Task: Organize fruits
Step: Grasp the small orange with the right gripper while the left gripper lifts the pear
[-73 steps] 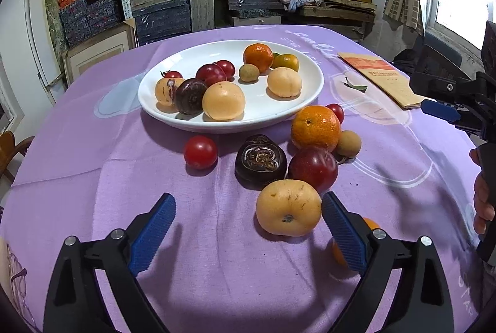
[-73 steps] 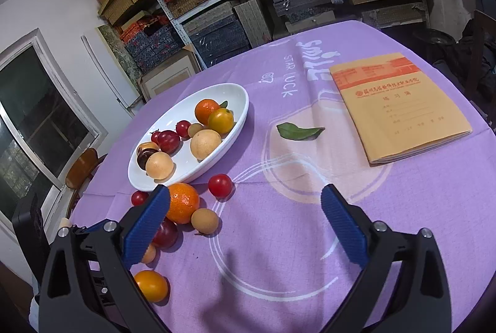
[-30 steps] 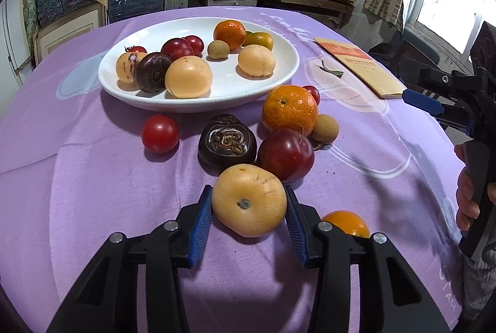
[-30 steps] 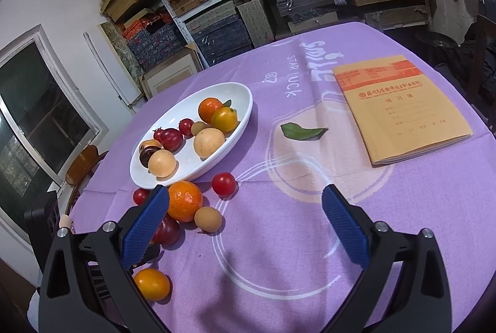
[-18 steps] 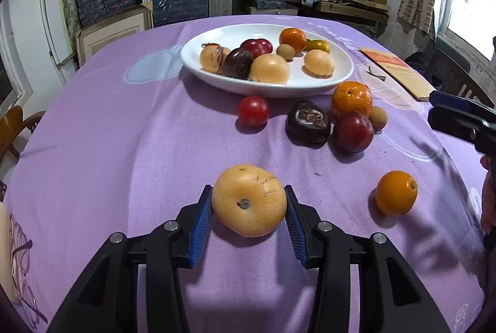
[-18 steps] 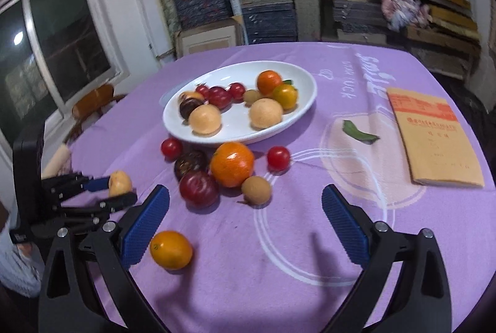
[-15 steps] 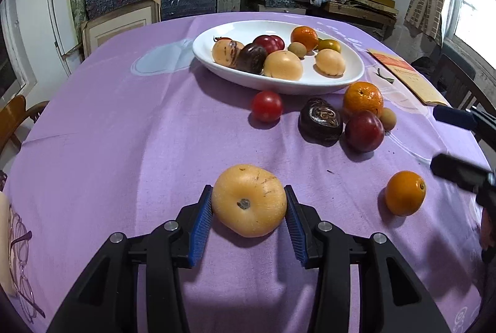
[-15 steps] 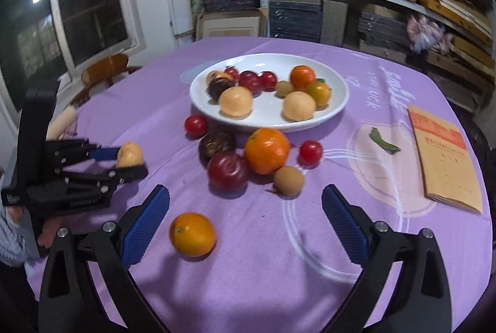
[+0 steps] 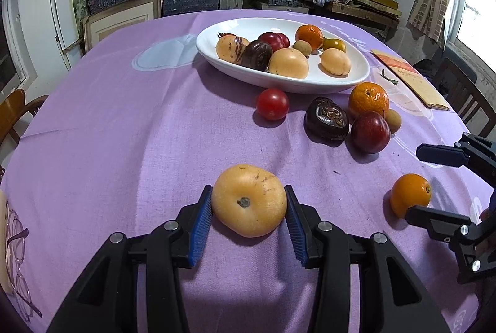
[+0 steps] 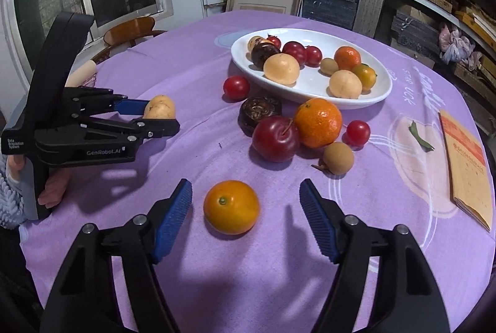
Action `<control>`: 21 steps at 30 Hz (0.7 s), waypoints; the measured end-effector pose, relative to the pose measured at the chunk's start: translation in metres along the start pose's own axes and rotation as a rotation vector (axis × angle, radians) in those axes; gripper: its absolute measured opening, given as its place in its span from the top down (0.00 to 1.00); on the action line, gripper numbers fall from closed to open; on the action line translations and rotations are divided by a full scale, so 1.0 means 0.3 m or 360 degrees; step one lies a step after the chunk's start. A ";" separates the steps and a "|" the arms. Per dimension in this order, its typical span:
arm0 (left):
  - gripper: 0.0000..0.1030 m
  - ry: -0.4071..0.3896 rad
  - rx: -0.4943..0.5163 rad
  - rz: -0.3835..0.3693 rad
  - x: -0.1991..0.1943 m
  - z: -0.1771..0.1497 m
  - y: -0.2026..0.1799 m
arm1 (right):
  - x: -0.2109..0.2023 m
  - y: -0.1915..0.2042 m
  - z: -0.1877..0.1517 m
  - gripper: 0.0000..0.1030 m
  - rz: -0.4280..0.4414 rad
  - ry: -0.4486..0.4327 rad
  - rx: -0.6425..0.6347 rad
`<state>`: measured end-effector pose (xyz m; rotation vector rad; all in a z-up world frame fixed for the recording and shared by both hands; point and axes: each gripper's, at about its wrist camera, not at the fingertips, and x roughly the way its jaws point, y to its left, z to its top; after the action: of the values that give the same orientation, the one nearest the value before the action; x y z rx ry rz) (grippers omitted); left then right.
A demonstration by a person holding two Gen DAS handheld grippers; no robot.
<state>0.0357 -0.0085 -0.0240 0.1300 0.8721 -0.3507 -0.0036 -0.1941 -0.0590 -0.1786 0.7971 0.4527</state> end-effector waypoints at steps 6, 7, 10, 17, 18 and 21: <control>0.56 0.0005 -0.0008 -0.0011 0.001 0.004 0.003 | 0.017 0.010 -0.003 0.56 0.0029 0.0039 -0.0012; 0.56 0.0006 -0.0009 -0.0013 0.001 0.004 0.003 | 0.019 0.011 -0.004 0.59 0.0033 0.0044 -0.0012; 0.56 0.0008 -0.0009 -0.0014 0.002 0.006 0.003 | 0.032 0.009 -0.007 0.61 0.0032 0.0073 -0.0012; 0.56 0.0009 -0.0020 -0.0028 0.003 0.008 0.006 | 0.034 -0.015 -0.004 0.63 0.0081 0.0074 0.0030; 0.56 0.0009 -0.0021 -0.0032 0.004 0.008 0.006 | 0.029 -0.021 -0.002 0.63 0.0088 0.0064 0.0043; 0.56 0.0002 -0.0019 -0.0047 0.002 0.008 0.006 | 0.007 -0.043 0.006 0.63 0.0096 0.0011 0.0087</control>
<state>0.0385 -0.0077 -0.0229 0.1063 0.8780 -0.3730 0.0046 -0.2043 -0.0594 -0.1055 0.8224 0.4866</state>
